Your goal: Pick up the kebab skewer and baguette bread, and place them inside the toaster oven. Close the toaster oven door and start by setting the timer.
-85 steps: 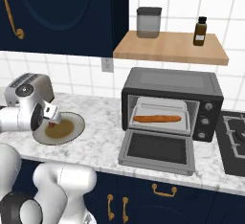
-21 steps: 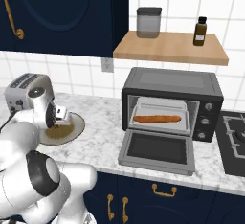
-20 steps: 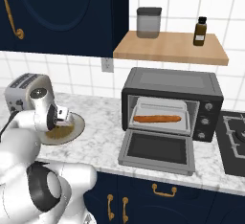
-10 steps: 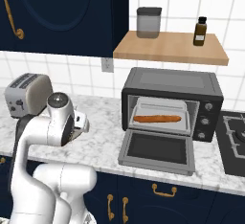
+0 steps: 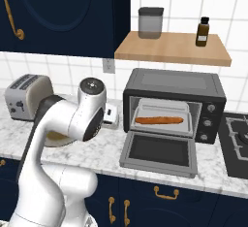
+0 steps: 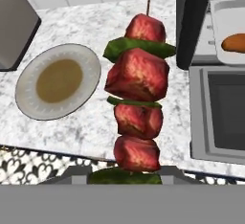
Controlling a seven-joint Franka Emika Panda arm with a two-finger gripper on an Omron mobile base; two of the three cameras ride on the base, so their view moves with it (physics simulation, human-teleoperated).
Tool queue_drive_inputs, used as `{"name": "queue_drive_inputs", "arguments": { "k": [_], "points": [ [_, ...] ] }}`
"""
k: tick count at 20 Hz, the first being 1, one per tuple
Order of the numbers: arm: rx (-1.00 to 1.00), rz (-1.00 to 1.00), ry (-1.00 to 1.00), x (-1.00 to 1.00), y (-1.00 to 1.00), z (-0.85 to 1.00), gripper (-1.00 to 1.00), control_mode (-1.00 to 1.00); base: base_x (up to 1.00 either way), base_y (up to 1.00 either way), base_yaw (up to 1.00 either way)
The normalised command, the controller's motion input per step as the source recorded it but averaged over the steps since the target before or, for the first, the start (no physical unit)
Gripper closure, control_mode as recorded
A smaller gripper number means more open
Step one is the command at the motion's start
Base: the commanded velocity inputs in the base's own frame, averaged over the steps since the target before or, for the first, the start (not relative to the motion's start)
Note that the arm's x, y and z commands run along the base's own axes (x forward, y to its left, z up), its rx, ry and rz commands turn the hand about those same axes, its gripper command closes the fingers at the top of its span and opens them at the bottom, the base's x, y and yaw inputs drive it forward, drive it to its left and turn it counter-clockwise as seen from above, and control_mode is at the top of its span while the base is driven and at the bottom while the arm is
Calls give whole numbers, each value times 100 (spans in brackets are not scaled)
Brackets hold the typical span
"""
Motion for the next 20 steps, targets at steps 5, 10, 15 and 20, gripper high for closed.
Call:
{"name": "queue_drive_inputs", "arguments": {
  "k": [5,10,15,20],
  "points": [
    [-5,0,11,0,-100,4,100,-100,0,0,0],
    [-10,3,1,14,-100,-30,100,-100,0,0,0],
    [-6,3,7,53,-100,-10,100,-100,0,0,0],
    [-1,2,5,62,-100,-2,100,-100,0,0,0]
  ]
}}
